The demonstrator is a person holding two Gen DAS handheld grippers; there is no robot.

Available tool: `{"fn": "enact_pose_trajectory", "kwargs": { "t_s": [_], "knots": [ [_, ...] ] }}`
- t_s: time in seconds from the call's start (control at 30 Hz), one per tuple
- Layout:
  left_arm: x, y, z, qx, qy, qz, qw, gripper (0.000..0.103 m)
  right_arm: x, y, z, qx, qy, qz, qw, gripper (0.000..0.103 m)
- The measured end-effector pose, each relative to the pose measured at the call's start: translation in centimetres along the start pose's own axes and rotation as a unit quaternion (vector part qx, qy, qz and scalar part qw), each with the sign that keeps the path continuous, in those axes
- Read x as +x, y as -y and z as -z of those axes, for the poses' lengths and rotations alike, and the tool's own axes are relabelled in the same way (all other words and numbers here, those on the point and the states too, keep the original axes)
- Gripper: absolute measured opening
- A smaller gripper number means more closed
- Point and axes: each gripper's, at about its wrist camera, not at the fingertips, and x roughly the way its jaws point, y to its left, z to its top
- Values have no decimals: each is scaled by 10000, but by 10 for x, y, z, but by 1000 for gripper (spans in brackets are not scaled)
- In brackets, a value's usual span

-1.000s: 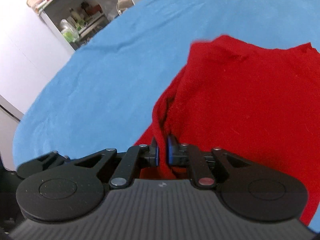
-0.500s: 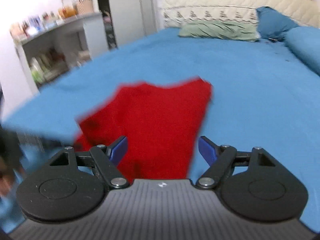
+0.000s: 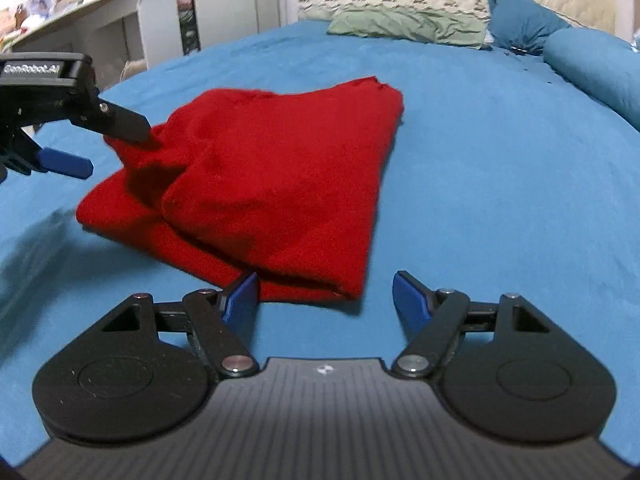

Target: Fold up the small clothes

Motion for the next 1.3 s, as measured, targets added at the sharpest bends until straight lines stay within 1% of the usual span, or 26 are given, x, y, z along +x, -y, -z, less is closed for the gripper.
{"fn": "enact_pose_trajectory", "kwargs": {
  "t_s": [0.07,0.13,0.2,0.27,0.33,0.43,0.5,0.57,0.63,0.67,0.77,0.8,0.83,0.87,0.9,0.97,1.0,1.03,1.07,1.1,1.2,1.27,1.3],
  "knots": [
    [3,1,-1,13,9,-32,10000,103,-5,4,-1,189,143,10,9997,90],
    [8,1,-3,-23,25,-61,10000,103,-5,6,-4,268,236,131,9993,90],
    [13,-1,-6,-88,29,-114,9999,103,0,6,-5,326,194,221,9990,90],
    [21,-4,-8,-101,-11,-289,9995,103,7,5,-6,282,65,284,9992,90],
    [25,-13,-6,-19,-112,-544,9985,103,5,4,-7,191,158,424,9988,86],
    [21,-30,2,191,-275,-809,9962,103,-9,15,-11,104,411,889,9951,86],
    [17,-43,10,322,-371,-869,9950,103,-15,26,-9,42,442,887,9951,88],
    [12,-50,19,425,-400,-807,9950,103,-13,30,-3,-167,296,870,9956,88],
    [8,-46,27,718,-438,-877,9926,103,-8,31,3,-275,171,876,9956,88],
    [7,-44,30,827,-451,-920,9913,103,-7,32,5,-226,153,853,9960,89],
    [5,-42,33,921,-471,-983,9898,103,-7,33,3,-173,89,810,9965,89],
    [3,-41,31,877,-489,-990,9900,103,-8,33,1,-200,36,763,9969,89],
    [-1,-40,28,814,-484,-952,9909,100,-9,34,0,-210,-12,687,9974,88],
    [-4,-36,23,777,-455,-915,9917,100,-14,37,-4,-176,-67,536,9984,88],
    [-13,-32,18,771,-349,-841,9929,100,-19,43,-8,-109,-78,364,9992,89],
    [-27,-23,5,792,-64,-730,9942,101,-36,53,-22,79,0,-125,9999,90],
    [-32,-19,-3,795,33,-684,9945,103,-45,60,-34,199,58,-385,9990,92],
    [-35,-15,-14,782,112,-613,9950,103,-50,66,-47,295,83,-559,9980,99],
    [-34,-12,-26,755,127,-494,9958,103,-53,71,-60,385,78,-700,9968,103],
    [-30,-11,-36,726,69,-357,9967,103,-54,78,-78,521,33,-888,9947,103],
    [4,-15,-66,516,-428,124,9977,103,-37,95,-118,941,-277,-1327,9863,103],
    [30,-22,-75,356,-686,265,9967,103,-13,102,-132,1171,-562,-1474,9805,103],
    [39,-25,-77,303,-732,288,9964,103,1,103,-136,1243,-672,-1527,9781,103]
  ]
}}
